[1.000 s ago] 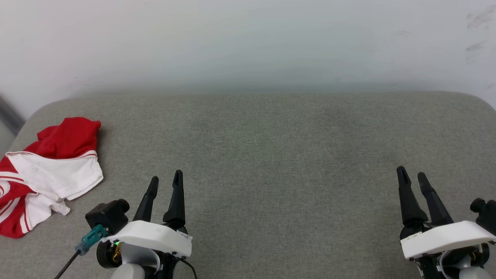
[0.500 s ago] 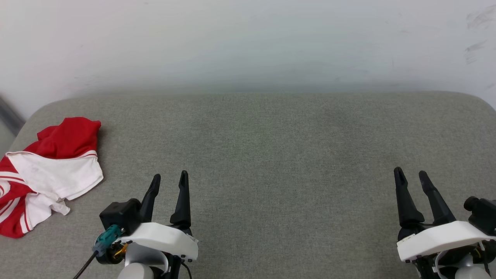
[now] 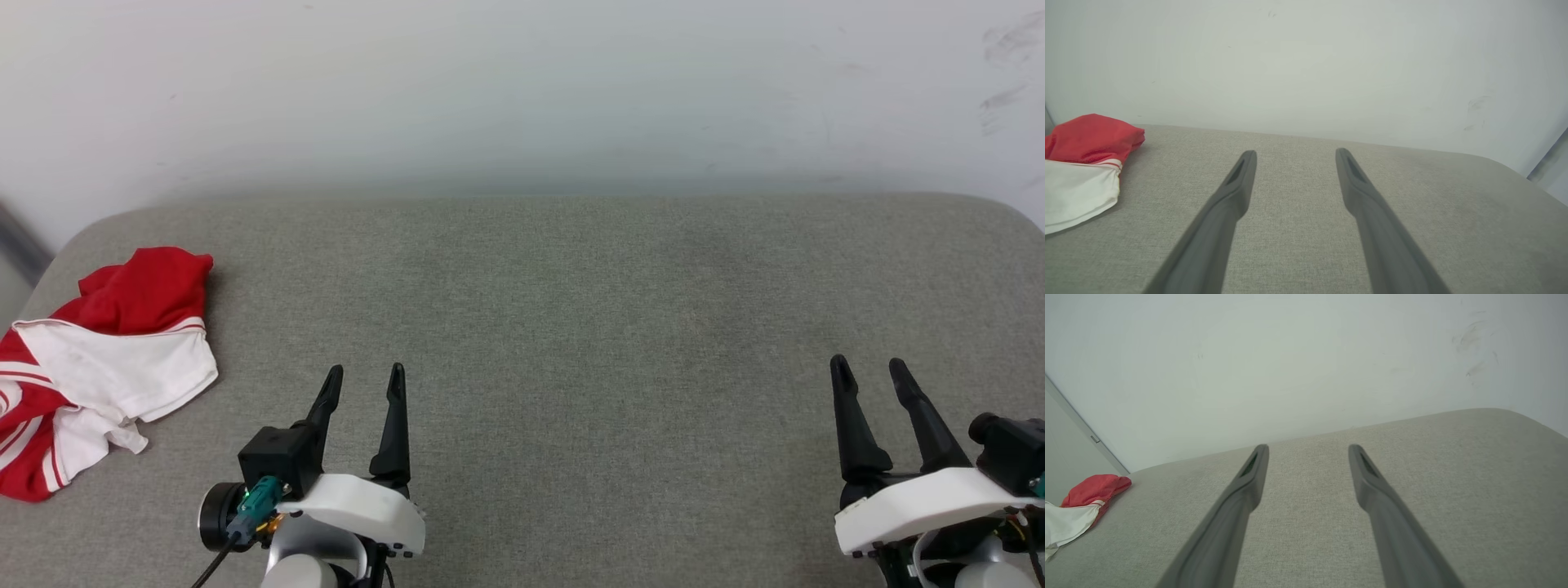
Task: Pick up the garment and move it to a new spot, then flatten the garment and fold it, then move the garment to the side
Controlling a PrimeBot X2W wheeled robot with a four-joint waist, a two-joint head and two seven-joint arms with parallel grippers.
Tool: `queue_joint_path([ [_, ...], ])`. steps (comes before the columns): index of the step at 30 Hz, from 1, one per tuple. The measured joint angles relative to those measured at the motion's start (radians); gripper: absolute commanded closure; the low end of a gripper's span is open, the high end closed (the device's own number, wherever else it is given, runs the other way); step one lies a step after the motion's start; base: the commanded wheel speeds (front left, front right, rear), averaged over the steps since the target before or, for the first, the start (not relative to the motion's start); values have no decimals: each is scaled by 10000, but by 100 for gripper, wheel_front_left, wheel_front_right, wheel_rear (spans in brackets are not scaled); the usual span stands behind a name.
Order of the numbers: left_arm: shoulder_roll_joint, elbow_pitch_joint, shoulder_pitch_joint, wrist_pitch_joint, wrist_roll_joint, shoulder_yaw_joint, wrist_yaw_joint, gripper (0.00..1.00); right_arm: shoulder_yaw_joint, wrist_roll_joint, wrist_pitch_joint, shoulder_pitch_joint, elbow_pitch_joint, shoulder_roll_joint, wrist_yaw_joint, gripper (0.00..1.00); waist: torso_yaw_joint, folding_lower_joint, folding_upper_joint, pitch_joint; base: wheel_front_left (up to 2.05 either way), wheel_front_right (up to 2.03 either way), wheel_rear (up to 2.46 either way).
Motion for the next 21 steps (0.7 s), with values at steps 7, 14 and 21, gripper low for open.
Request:
queue_joint_path([
  [7,2,148,-7,-159,500,-92,88,0,-25,-416,-50,23,-21,2,0,0,13,0,0,-42,0,0,0],
  [14,2,326,-24,-293,1018,-153,203,0,-46,-813,-100,50,-21,4,0,0,53,0,0,-95,0,0,0],
  [21,2,389,-31,-424,1396,-221,244,0,-104,-1210,-144,89,-21,4,2,0,52,0,0,-112,0,0,0],
])
